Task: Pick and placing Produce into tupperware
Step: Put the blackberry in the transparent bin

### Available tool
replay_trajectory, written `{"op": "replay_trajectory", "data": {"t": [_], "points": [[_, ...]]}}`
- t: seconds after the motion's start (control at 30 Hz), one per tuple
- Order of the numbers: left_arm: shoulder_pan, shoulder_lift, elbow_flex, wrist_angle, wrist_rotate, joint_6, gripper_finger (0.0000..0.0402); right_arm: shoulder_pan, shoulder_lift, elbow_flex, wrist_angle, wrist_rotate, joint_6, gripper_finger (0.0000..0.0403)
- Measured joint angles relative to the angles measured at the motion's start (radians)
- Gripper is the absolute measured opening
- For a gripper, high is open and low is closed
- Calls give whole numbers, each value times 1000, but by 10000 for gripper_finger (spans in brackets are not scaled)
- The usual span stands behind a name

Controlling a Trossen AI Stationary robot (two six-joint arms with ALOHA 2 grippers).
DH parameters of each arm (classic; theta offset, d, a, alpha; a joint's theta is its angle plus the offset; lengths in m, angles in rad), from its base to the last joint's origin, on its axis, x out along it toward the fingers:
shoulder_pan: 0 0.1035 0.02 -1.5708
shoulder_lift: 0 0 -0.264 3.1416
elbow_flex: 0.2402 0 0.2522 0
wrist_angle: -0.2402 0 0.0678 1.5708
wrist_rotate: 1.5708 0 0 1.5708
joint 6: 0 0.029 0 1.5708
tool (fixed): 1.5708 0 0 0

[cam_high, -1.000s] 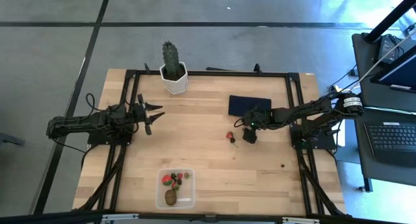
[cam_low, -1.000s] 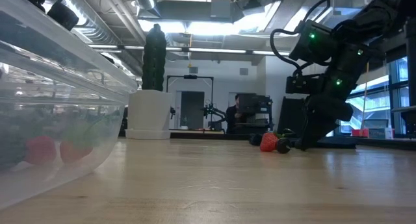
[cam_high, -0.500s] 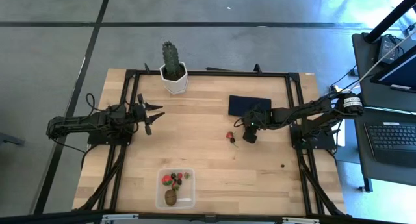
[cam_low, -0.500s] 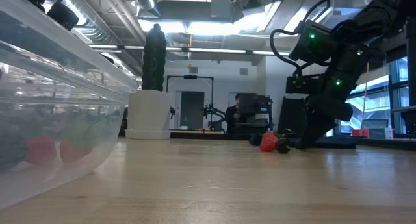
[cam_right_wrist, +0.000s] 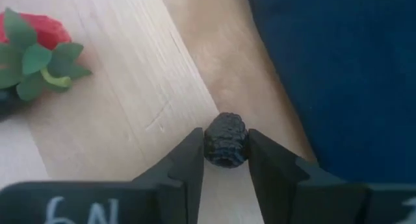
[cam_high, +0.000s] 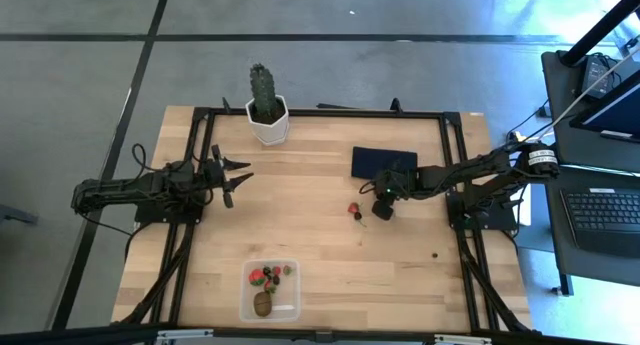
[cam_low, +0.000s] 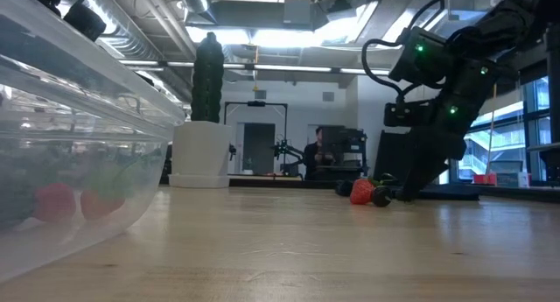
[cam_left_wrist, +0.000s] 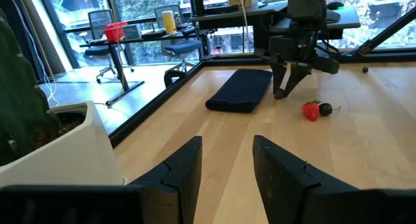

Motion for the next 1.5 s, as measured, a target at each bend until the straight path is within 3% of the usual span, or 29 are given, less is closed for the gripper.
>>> {"op": "replay_trajectory", "data": {"t": [0.3, 0.53, 0.77, 1.0, 1.23, 1.5], "points": [[0, 0, 0, 0, 0, 0, 130, 0, 0, 80, 5, -4, -31, 101], [0, 0, 0, 0, 0, 0, 130, 19, 0, 311, 7, -97, -98, 105], [0, 0, 0, 0, 0, 0, 130, 150, 44, 554, 6, -144, -270, 104], [0, 0, 0, 0, 0, 0, 130, 270, 265, 828, -36, -144, -440, 103], [0, 0, 0, 0, 0, 0, 130, 309, 557, 1195, -306, -149, -443, 103], [0, 0, 0, -1, 0, 0, 130, 357, 820, 1582, -573, -232, -441, 103]]}}
